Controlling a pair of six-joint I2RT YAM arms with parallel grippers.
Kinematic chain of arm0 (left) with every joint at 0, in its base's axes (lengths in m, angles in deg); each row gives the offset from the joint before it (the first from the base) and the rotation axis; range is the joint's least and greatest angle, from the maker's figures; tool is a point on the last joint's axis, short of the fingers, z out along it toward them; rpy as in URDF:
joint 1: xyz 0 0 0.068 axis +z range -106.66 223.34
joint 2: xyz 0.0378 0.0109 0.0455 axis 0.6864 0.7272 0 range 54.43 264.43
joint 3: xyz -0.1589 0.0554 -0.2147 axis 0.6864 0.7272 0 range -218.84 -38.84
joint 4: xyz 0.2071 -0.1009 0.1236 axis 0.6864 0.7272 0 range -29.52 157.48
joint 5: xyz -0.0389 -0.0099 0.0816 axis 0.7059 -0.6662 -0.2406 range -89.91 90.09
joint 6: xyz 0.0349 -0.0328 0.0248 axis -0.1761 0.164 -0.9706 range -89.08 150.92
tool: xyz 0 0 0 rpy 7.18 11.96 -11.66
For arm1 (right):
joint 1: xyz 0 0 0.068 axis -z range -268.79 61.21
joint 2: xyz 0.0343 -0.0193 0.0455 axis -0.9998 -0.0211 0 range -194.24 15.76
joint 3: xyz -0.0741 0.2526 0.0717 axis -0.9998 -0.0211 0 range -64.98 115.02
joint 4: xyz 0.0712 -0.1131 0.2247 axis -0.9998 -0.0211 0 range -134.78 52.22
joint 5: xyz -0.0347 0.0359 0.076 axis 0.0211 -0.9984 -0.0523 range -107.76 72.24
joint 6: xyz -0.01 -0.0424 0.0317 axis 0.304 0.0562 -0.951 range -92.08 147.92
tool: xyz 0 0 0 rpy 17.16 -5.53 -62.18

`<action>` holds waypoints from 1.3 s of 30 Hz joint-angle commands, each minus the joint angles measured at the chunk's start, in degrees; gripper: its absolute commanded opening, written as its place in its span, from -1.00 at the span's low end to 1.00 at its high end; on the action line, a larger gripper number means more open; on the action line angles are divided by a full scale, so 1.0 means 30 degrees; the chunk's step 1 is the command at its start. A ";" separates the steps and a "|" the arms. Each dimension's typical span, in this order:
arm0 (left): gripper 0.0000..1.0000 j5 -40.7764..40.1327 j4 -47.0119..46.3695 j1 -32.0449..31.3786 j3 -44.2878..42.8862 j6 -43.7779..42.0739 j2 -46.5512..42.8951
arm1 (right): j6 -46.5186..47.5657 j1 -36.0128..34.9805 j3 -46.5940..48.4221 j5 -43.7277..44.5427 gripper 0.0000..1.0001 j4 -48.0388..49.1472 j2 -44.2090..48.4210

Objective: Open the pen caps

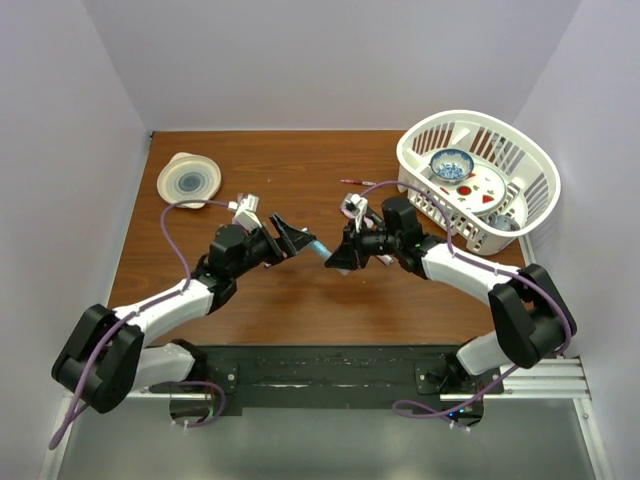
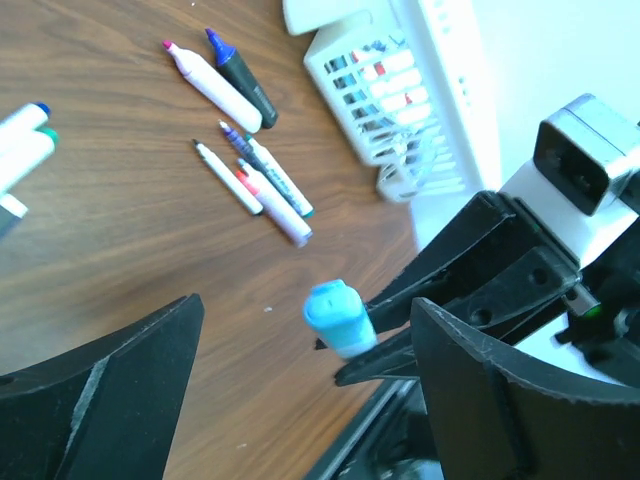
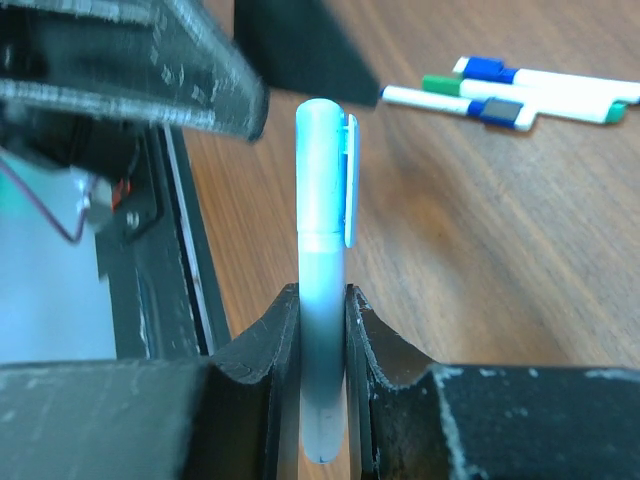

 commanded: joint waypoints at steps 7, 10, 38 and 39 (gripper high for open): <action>0.51 -0.5290 0.1019 -0.1966 -0.1748 0.4865 0.1523 | -0.2594 -0.0219 0.0074 0.2274 -1.00 0.2161 0.0625; 0.33 -0.5733 0.1283 -0.2230 -0.2100 0.5101 0.1846 | -0.2242 -0.0394 0.0221 0.2479 -1.00 0.1809 0.0508; -1.00 -0.6495 0.2544 -0.3637 -0.4005 0.5630 0.3723 | -0.1801 -0.0805 0.0632 0.3535 -1.00 0.1106 -0.0518; -1.00 -0.6757 0.2603 -0.3550 -0.3976 0.5541 0.3518 | -0.1830 -0.0834 0.0632 0.3331 -1.00 0.0989 -0.0576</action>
